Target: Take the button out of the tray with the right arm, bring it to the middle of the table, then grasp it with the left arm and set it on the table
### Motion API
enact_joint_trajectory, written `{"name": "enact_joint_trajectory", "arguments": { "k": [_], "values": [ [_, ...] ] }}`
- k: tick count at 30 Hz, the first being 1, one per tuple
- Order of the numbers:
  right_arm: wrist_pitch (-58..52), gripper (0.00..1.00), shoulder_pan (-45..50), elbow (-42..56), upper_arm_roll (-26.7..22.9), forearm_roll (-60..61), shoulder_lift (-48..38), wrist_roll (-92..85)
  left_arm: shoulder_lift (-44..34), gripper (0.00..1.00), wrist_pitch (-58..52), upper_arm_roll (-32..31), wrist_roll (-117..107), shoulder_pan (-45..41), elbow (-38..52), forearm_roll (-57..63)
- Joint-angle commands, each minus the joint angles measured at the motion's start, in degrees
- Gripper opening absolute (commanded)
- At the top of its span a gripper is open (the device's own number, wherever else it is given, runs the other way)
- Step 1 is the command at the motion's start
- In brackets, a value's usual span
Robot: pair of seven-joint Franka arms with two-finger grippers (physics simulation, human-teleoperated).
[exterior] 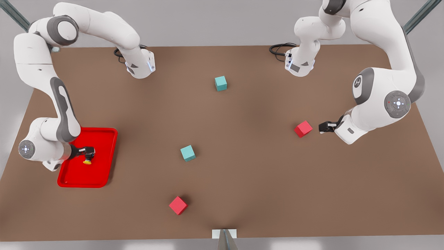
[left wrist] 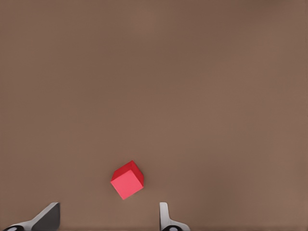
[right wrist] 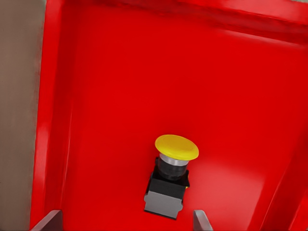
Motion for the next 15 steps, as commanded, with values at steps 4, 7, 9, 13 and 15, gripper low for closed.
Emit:
{"name": "enact_joint_trajectory", "arguments": {
  "k": [4,7,9,13,15],
  "values": [
    [7.5,1.0,-2.9,0.3,1.7,-4.2,-0.4,-0.5,0.0,1.0,1.0,0.0,-0.8,0.0,0.0,0.1],
    [7.6,1.0,-2.1,-1.4,1.3,-4.5,-0.7,0.0,0.0,1.0,0.8,0.0,-0.8,-1.2,-0.3,2.2],
    [10.9,1.0,-2.1,-6.6,1.3,-6.0,-2.4,3.2,0.1,1.0,0.9,0.0,-0.8,-1.6,-0.4,2.2],
    [10.9,1.0,-2.2,-10.1,1.2,-6.5,-4.9,10.5,1.1,1.0,1.0,0.0,-0.9,-2.1,-0.2,2.2],
    [11.5,1.0,-2.7,-10.0,0.8,-6.8,-3.8,10.6,1.9,1.0,1.0,0.0,-0.9,-2.3,-0.1,2.2]
  ]
}}
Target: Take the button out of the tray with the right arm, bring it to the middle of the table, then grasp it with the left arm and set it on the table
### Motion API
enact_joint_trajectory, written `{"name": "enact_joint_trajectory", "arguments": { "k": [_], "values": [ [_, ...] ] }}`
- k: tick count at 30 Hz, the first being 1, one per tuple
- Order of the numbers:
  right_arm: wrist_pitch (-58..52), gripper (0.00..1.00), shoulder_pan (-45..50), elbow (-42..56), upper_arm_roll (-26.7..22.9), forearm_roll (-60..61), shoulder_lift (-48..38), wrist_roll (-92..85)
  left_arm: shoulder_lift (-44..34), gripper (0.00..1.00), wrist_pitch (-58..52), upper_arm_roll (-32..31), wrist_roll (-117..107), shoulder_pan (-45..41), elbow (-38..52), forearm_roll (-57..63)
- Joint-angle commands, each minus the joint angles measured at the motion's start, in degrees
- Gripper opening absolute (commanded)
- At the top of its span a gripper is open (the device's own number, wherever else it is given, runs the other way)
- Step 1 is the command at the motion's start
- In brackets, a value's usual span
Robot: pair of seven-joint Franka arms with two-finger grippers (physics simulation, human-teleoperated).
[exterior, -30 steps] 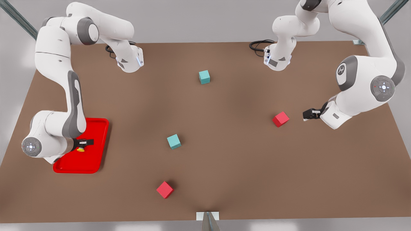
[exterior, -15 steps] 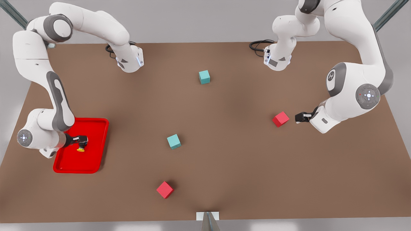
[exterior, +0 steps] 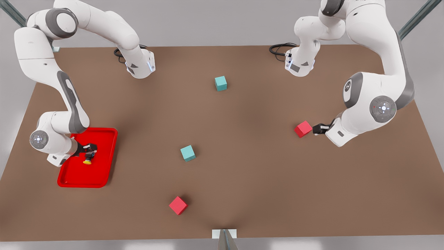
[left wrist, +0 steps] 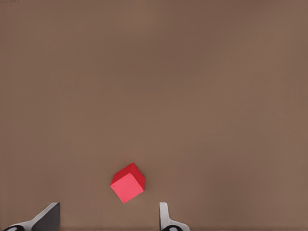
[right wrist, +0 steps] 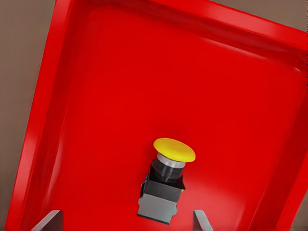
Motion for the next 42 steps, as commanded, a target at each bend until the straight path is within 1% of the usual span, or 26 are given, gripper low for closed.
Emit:
{"name": "enact_joint_trajectory", "arguments": {
  "k": [1,3,8,13,16,18,27,28,29,30,33,35,36,40,42],
  "values": [
    [2.1,1.0,-0.4,-0.2,-0.2,-0.7,0.5,7.8,0.4,1.0,0.7,0.0,-0.4,-0.3,0.1,0.1],
    [2.9,1.0,-1.3,-0.6,-0.6,-0.6,1.2,14.9,0.5,1.0,0.8,0.0,-0.4,-0.6,0.1,0.1],
    [7.1,1.0,-2.5,-4.4,-0.6,-0.7,1.1,20.8,1.2,1.0,1.0,0.0,-0.4,-0.5,0.2,0.1],
    [8.5,1.0,-2.3,-4.8,-0.6,-0.7,1.9,22.4,1.4,1.0,1.2,0.0,-0.4,-0.7,0.2,0.1],
    [9.5,1.0,-2.6,-4.8,-1.0,-2.0,2.7,22.4,2.9,1.0,1.3,0.0,-0.3,-1.0,0.2,0.1],
    [9.6,1.0,-2.5,-4.8,-1.4,-2.1,2.8,22.4,3.0,1.0,2.7,0.0,-0.3,-1.0,0.2,0.1],
    [9.6,1.0,-2.5,-4.8,-1.5,-4.1,4.1,22.4,3.6,1.0,2.9,0.0,-0.4,-1.3,0.1,0.1],
    [9.6,0.95,-2.5,-4.8,-1.5,-4.1,4.1,22.4,3.6,1.0,3.0,0.0,-0.4,-1.3,0.1,0.1],
    [9.5,0.76,-2.6,-4.8,-1.5,-4.1,4.1,22.4,3.6,1.0,3.1,0.0,-0.4,-1.3,0.1,0.1],
    [9.4,0.7,-2.6,-4.8,-1.5,-4.1,4.0,22.4,3.6,1.0,3.1,0.0,-0.4,-1.3,0.0,0.1],
    [9.3,0.67,-3.0,-4.8,-1.5,-4.2,3.8,22.3,3.6,1.0,3.1,0.0,-0.4,-1.3,0.0,0.1],
    [9.3,0.55,-3.0,-4.8,-1.5,-4.2,3.8,22.3,3.6,1.0,3.1,0.0,-0.4,-1.3,0.0,0.1],
    [9.3,0.52,-2.9,-4.8,-1.5,-4.2,3.8,22.3,3.6,1.0,3.1,0.0,-0.4,-1.3,0.0,0.1],
    [9.3,0.46,-2.8,-4.8,-1.5,-4.2,3.8,22.3,3.6,1.0,3.2,0.0,-0.4,-1.3,0.0,0.1],
    [9.1,0.46,-2.8,-4.7,-1.3,-4.2,3.2,22.3,3.6,1.0,3.1,0.0,-0.4,-1.4,0.0,0.1]
  ]
}}
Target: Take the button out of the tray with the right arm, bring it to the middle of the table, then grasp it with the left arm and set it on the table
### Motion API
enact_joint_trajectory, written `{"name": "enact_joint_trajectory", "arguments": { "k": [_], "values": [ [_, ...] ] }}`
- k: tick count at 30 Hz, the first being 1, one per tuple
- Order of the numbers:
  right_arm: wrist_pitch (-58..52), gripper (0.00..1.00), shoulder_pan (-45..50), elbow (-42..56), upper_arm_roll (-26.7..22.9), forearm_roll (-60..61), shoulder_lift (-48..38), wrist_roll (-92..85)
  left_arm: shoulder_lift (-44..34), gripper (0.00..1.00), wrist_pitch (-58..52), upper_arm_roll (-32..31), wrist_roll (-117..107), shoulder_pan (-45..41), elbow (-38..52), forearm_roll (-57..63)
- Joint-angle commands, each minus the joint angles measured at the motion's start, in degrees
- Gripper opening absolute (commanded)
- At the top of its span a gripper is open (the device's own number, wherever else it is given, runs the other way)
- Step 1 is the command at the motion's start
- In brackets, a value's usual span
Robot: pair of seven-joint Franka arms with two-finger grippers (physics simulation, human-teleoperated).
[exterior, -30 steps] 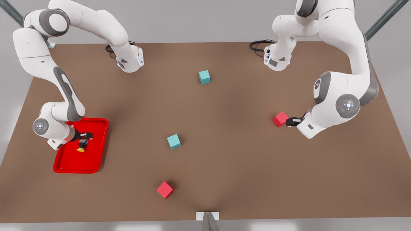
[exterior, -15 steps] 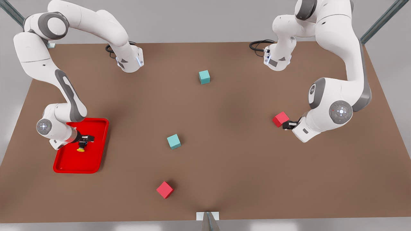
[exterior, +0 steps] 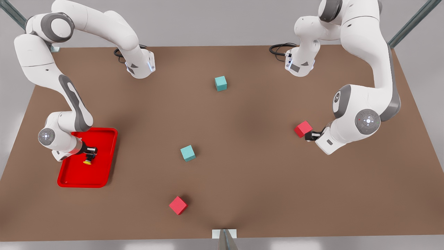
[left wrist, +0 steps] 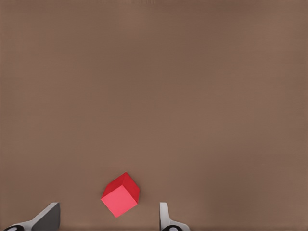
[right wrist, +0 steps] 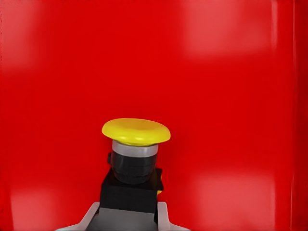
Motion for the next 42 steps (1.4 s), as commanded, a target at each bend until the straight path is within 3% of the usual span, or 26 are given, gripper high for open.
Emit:
{"name": "enact_joint_trajectory", "arguments": {
  "k": [1,5,7,9,14,17,20,24,25,29,31,32,33,38,42],
  "values": [
    [-0.5,0.46,0.0,0.0,0.3,-0.4,-0.5,2.7,-0.1,1.0,0.0,0.0,-0.1,0.0,0.0,0.0],
    [-2.8,0.44,0.4,0.3,1.0,-0.2,-2.2,2.7,-0.1,1.0,0.0,0.0,-0.1,-0.1,0.0,0.0],
    [-7.8,0.45,1.1,1.7,4.3,0.2,-3.8,3.4,-0.1,1.0,0.0,0.0,-0.1,0.0,0.0,0.1],
    [-16.0,0.46,1.3,3.6,12.5,0.3,-4.2,12.7,-0.2,1.0,0.0,0.0,-0.1,0.3,0.0,0.2],
    [-24.3,0.46,23.9,16.9,14.1,11.5,-3.4,32.4,-0.4,1.0,-0.3,0.0,-0.1,0.3,-0.1,0.3],
    [-23.4,0.46,35.5,22.5,12.0,17.0,-1.1,41.1,-0.5,1.0,-0.3,0.0,-0.1,0.4,-0.1,0.3],
    [-23.0,0.46,47.8,34.7,9.8,17.0,8.6,53.1,-0.3,1.0,-0.1,0.0,-0.1,0.7,-0.1,0.3],
    [-22.2,0.48,72.8,57.9,-3.4,22.8,19.3,62.5,-0.4,1.0,0.0,0.2,-0.1,0.9,-0.3,0.4],
    [-18.3,0.48,78.0,62.7,-6.8,25.6,21.9,64.9,-0.3,1.0,-0.1,0.2,-0.1,0.9,-0.3,0.4],
    [-1.3,0.49,87.8,63.9,-11.8,25.9,27.1,72.9,-0.3,1.0,0.1,0.3,-0.1,0.9,-0.2,0.6],
    [4.3,0.52,90.2,63.9,-12.5,26.0,30.2,75.7,-0.3,1.0,0.2,0.3,-0.1,0.9,-0.2,0.6],
    [6.6,0.61,91.2,65.1,-13.2,25.9,31.8,77.2,-0.3,1.0,0.2,0.3,-0.1,0.9,-0.3,0.6],
    [7.2,1.0,92.4,65.2,-15.0,25.9,32.6,77.9,-0.3,1.0,0.2,0.3,-0.1,0.9,-0.3,0.6],
    [1.0,1.0,90.5,64.2,-15.6,25.9,29.4,75.8,-0.2,1.0,0.2,0.3,-0.1,0.9,-0.1,0.6],
    [-8.5,1.0,80.8,60.3,-10.6,25.8,22.6,72.0,-0.4,1.0,0.2,0.3,-0.1,0.3,0.2,0.5]
  ]
}}
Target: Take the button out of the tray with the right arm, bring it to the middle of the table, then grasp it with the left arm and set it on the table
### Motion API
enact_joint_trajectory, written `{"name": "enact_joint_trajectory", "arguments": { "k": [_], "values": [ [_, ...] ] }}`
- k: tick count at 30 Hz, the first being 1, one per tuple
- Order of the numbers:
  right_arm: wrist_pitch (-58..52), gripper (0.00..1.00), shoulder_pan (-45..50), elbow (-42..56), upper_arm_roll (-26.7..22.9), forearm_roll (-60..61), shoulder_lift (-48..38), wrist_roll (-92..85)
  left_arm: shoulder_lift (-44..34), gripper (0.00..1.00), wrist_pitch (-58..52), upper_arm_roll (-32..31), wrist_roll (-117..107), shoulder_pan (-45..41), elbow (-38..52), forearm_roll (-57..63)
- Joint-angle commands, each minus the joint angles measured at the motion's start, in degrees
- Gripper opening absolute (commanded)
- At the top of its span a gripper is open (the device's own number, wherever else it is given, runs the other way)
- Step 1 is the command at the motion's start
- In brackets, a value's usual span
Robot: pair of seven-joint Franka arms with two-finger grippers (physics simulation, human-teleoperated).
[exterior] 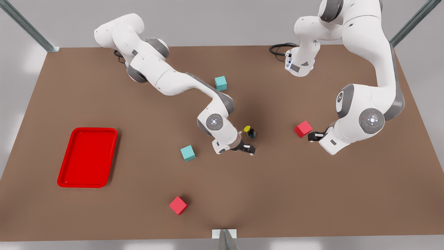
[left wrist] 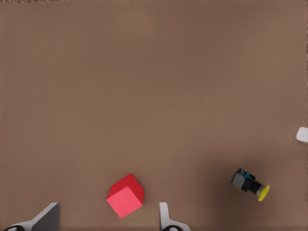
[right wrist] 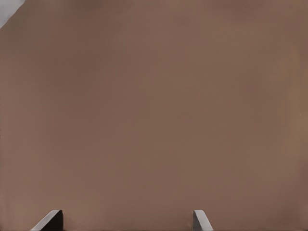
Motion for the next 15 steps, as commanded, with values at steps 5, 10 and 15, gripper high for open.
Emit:
{"name": "enact_joint_trajectory", "arguments": {
  "k": [5,10,15],
  "values": [
    [-31.8,1.0,-27.3,-14.9,1.9,-0.6,-16.8,-20.9,-0.4,1.0,-0.2,-0.4,-2.8,-2.5,1.9,-0.4],
    [-31.6,1.0,-43.7,-31.9,-3.4,-3.0,-34.4,-67.5,1.3,1.0,0.0,-0.4,-3.7,-13.8,4.8,1.7],
    [-34.8,1.0,-47.2,-30.7,-2.8,-2.6,-36.4,-67.4,-0.1,1.0,-6.8,-1.9,-43.6,-15.4,4.5,1.1]
  ]
}}
